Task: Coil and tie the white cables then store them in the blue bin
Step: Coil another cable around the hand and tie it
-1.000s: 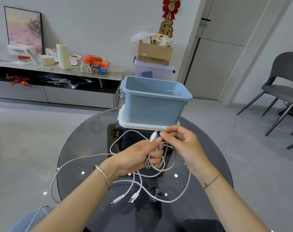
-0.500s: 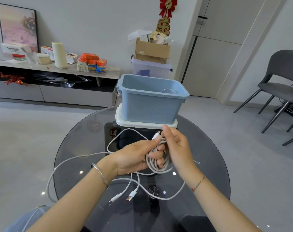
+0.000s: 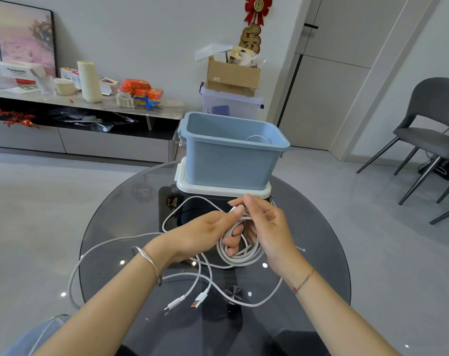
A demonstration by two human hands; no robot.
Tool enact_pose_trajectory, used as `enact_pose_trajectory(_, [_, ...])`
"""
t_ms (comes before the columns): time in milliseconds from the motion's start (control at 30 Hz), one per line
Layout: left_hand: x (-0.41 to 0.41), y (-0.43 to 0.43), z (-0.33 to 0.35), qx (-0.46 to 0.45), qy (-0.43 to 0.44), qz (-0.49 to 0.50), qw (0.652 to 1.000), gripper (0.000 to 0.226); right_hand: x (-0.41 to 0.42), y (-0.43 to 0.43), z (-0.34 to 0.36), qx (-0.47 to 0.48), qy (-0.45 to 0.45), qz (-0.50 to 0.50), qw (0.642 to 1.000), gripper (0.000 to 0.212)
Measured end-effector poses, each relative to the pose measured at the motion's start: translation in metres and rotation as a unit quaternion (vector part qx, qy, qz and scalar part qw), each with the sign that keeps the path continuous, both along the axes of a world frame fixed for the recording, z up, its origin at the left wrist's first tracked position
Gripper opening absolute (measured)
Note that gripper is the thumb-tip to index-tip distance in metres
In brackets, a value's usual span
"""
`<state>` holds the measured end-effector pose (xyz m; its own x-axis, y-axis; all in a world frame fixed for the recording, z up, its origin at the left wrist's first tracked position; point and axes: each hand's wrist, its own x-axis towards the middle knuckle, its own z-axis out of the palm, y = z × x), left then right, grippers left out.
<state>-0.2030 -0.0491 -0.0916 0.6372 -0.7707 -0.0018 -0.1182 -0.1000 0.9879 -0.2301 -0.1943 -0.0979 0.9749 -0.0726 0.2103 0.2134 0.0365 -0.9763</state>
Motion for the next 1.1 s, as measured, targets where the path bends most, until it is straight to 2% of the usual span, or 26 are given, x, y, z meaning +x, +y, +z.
enact_pose_trajectory(133, [-0.002, -0.005, -0.001, -0.042, 0.053, 0.021, 0.997, 0.048, -0.001, 0.001, 0.0, 0.041, 0.003, -0.039, 0.998, 0.02])
enact_pose_trajectory(267, [-0.006, -0.018, -0.005, -0.109, 0.09, 0.093, 0.986, 0.043, 0.006, 0.004, -0.009, 0.069, 0.009, -0.112, 0.991, 0.017])
enact_pose_trajectory(433, [-0.009, -0.034, -0.013, -0.139, 0.029, 0.251, 0.958, 0.024, 0.01, 0.0, -0.009, 0.116, 0.034, -0.194, 0.973, 0.023])
enact_pose_trajectory(567, [-0.018, -0.056, -0.017, -0.224, 0.014, 0.318, 0.921, 0.01, 0.014, -0.002, -0.009, 0.191, 0.054, -0.233, 0.952, 0.029])
enact_pose_trajectory(833, [-0.002, -0.067, -0.019, -0.211, -0.03, 0.28, 0.936, 0.008, 0.02, -0.013, -0.01, 0.208, 0.059, -0.242, 0.946, 0.023])
enact_pose_trajectory(967, [0.008, -0.065, -0.023, -0.208, -0.017, 0.266, 0.941, 0.01, 0.022, -0.015, -0.014, 0.21, 0.071, -0.221, 0.95, 0.017])
enact_pose_trajectory(1033, [0.013, -0.064, -0.028, -0.203, -0.005, 0.263, 0.943, 0.012, 0.022, -0.017, -0.018, 0.189, 0.089, -0.198, 0.958, 0.015])
enact_pose_trajectory(1100, [0.017, -0.063, -0.033, -0.201, 0.014, 0.257, 0.945, 0.013, 0.022, -0.023, -0.021, 0.127, 0.104, -0.172, 0.971, 0.014])
